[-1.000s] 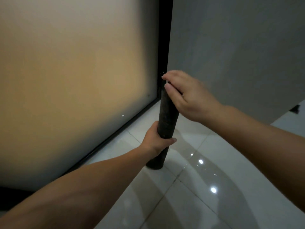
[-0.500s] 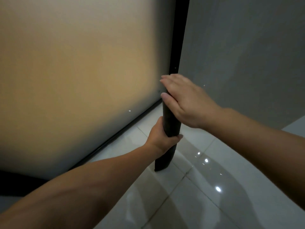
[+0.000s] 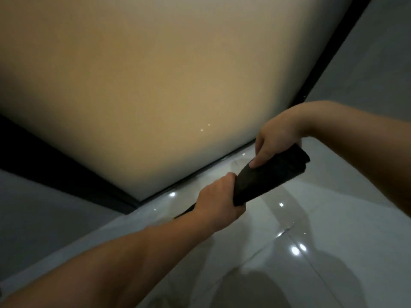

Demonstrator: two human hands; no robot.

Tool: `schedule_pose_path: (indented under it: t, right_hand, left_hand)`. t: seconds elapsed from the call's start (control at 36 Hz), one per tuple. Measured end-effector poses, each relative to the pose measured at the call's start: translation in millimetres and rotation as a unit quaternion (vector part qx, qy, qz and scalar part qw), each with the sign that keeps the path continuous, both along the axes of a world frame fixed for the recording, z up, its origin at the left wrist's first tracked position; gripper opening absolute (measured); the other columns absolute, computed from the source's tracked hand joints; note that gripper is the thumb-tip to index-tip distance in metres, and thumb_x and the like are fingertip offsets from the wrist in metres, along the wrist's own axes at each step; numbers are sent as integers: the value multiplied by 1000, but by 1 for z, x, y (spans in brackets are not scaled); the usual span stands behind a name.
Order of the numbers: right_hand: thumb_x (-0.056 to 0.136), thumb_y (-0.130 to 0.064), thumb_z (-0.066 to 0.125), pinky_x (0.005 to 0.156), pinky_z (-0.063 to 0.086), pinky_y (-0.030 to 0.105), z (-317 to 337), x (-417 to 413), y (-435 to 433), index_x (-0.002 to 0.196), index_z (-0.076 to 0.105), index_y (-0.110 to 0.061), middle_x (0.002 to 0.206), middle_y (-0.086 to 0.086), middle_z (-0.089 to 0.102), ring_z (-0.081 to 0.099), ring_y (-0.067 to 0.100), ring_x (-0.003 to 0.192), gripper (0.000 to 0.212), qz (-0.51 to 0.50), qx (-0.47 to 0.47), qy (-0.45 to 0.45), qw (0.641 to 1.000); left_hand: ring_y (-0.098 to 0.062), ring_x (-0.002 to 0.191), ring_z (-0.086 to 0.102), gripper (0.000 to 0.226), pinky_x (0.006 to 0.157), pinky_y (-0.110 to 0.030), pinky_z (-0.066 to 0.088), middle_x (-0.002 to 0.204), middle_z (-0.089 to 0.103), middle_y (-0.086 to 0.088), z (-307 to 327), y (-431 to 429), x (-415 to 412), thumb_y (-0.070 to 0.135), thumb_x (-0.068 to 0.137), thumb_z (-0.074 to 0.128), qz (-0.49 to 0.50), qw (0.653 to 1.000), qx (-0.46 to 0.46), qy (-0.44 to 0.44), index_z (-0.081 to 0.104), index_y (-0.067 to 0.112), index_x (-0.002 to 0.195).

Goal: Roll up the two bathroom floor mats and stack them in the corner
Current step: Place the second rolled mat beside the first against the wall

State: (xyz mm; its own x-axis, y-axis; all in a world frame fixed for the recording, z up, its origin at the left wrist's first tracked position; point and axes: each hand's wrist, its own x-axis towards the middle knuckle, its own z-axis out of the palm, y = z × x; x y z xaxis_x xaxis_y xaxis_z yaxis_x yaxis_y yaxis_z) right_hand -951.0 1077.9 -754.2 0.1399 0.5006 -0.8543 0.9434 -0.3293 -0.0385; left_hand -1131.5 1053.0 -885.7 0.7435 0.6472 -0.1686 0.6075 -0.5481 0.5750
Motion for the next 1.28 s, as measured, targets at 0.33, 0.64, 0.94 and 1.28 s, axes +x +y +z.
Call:
schedule_pose_path:
  t: [0.33, 0.64, 0.94, 1.28]
  right_hand:
    - [86, -40, 62, 58, 54, 32, -127, -79, 41, 103, 62, 6, 77, 22, 72, 68, 29, 64, 49, -48, -87, 313, 944]
    - [82, -17, 71, 60, 50, 25, -118, -221, 31, 96, 69, -7, 87, 11, 72, 68, 23, 76, 18, 25, 41, 422, 905]
    - [85, -25, 64, 61, 47, 28, -185, -413, 4, 94, 62, -19, 81, 5, 67, 62, 19, 71, 11, 99, 218, 406, 882]
    - [86, -22, 56, 84, 47, 38, -219, -602, 15, 127, 51, -16, 113, 9, 57, 55, 30, 99, 42, 313, 312, 365, 820]
  left_hand:
    - [-24, 98, 58, 44, 78, -37, 43, 108, 61, 1, -44, 27, -128, 44, 78, 63, 97, 968, 155, 170, 47, 23, 114]
    - [-23, 115, 48, 56, 102, -33, 29, 122, 54, -1, 15, -14, -266, 41, 76, 68, 251, 929, 154, 225, 48, 19, 124]
    - [-29, 78, 67, 35, 70, -36, 58, 90, 66, -10, -27, -40, -390, 49, 92, 50, 733, 635, -211, -125, 53, 14, 89]
    - [-31, 80, 68, 32, 63, -37, 58, 96, 68, -18, -82, -1, -546, 20, 87, 68, 772, 422, -288, -378, 61, -2, 109]
